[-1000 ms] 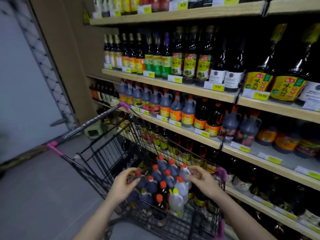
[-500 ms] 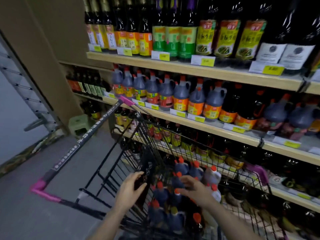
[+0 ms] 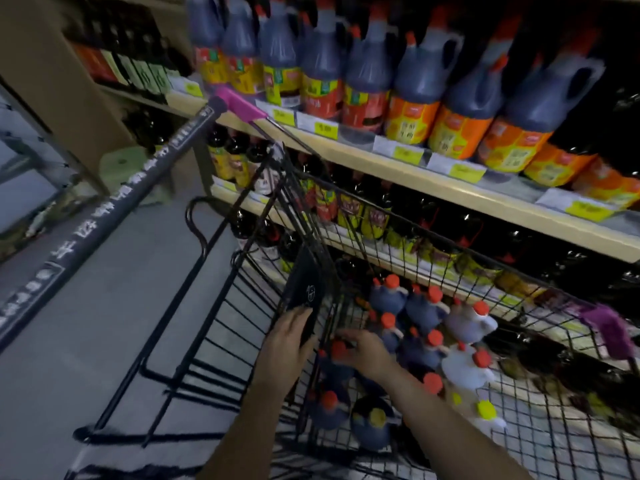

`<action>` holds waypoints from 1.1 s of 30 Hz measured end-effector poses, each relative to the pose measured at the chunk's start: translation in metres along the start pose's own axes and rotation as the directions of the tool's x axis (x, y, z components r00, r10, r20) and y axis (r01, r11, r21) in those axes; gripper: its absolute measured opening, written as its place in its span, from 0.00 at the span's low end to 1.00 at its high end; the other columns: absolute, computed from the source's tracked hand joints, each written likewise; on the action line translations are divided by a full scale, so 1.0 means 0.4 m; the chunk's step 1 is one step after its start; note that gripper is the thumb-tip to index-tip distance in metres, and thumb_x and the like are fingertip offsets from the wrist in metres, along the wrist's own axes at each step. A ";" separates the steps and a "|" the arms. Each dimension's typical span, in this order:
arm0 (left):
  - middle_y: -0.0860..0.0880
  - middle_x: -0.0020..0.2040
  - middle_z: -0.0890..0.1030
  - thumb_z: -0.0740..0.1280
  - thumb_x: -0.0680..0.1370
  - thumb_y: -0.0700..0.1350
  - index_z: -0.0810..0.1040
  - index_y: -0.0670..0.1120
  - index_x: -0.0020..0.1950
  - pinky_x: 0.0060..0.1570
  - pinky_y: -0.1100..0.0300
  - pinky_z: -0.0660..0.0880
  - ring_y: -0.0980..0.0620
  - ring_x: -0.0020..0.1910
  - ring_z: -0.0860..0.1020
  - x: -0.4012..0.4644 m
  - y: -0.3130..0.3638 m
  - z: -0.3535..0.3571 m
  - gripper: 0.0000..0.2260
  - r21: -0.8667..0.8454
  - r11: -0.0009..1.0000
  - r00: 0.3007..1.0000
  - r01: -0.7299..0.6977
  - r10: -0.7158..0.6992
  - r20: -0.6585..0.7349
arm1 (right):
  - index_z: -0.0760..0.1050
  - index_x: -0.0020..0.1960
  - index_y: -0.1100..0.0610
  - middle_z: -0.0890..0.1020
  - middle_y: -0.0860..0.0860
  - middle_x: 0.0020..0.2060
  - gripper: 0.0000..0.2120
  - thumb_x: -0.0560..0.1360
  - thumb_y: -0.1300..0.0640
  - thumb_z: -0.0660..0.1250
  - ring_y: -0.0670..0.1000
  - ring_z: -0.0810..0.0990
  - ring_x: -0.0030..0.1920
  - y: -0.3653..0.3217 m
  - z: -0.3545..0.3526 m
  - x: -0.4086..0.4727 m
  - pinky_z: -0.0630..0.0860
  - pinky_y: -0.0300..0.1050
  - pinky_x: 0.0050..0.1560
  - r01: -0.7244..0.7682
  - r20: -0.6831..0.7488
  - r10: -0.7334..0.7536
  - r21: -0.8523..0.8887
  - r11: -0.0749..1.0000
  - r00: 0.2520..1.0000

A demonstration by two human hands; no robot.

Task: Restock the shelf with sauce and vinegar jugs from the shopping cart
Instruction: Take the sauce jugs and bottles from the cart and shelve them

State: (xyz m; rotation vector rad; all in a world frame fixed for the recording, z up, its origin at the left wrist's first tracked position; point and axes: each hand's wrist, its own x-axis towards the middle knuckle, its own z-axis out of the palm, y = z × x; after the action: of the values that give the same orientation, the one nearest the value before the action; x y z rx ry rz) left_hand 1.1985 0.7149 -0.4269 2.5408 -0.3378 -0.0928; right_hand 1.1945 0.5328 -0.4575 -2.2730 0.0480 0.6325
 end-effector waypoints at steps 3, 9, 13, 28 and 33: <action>0.46 0.66 0.74 0.64 0.78 0.48 0.70 0.45 0.69 0.61 0.54 0.72 0.47 0.66 0.72 0.006 -0.004 0.008 0.20 -0.006 1.000 1.000 -0.007 0.007 -0.008 | 0.76 0.61 0.53 0.80 0.53 0.58 0.15 0.74 0.57 0.67 0.55 0.79 0.58 0.028 0.023 0.027 0.76 0.47 0.55 0.033 0.004 -0.033 -0.121 0.992 0.999; 0.49 0.67 0.73 0.70 0.74 0.49 0.69 0.47 0.69 0.65 0.58 0.66 0.50 0.68 0.69 0.007 0.006 -0.006 0.25 -0.059 0.998 0.998 0.029 -0.025 0.064 | 0.77 0.56 0.57 0.84 0.55 0.49 0.11 0.73 0.59 0.67 0.55 0.81 0.49 0.008 -0.031 -0.015 0.76 0.48 0.47 0.118 -0.143 -0.132 -0.100 0.988 0.981; 0.50 0.69 0.71 0.75 0.67 0.53 0.66 0.49 0.71 0.66 0.57 0.67 0.51 0.68 0.68 0.014 0.027 -0.035 0.35 -0.146 0.982 0.981 0.117 -0.092 0.168 | 0.77 0.56 0.59 0.81 0.48 0.45 0.12 0.73 0.58 0.70 0.46 0.78 0.47 -0.074 -0.155 -0.091 0.69 0.33 0.41 0.187 -0.210 -0.186 -0.014 0.982 0.960; 0.57 0.54 0.79 0.82 0.51 0.53 0.70 0.56 0.60 0.52 0.58 0.76 0.55 0.54 0.78 0.036 0.216 -0.091 0.40 -0.643 0.718 0.931 0.267 -0.021 0.364 | 0.67 0.67 0.58 0.78 0.50 0.54 0.31 0.67 0.65 0.74 0.39 0.79 0.51 -0.259 -0.421 -0.269 0.75 0.34 0.53 0.287 -0.343 -0.130 0.459 0.841 0.930; 0.57 0.55 0.80 0.82 0.56 0.49 0.71 0.54 0.63 0.47 0.67 0.75 0.61 0.53 0.78 0.033 0.267 -0.081 0.38 -0.638 0.751 0.943 0.173 0.061 0.328 | 0.65 0.62 0.54 0.77 0.43 0.52 0.34 0.62 0.72 0.75 0.41 0.78 0.54 -0.159 -0.295 -0.322 0.76 0.29 0.46 0.182 -0.266 -0.043 0.521 0.834 0.963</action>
State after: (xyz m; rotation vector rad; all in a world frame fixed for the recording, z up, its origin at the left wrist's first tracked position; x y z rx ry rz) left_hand 1.1924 0.6424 -0.3411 1.8101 -0.2868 -0.5697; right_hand 1.1463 0.4767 -0.2868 -1.7660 0.1873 0.2259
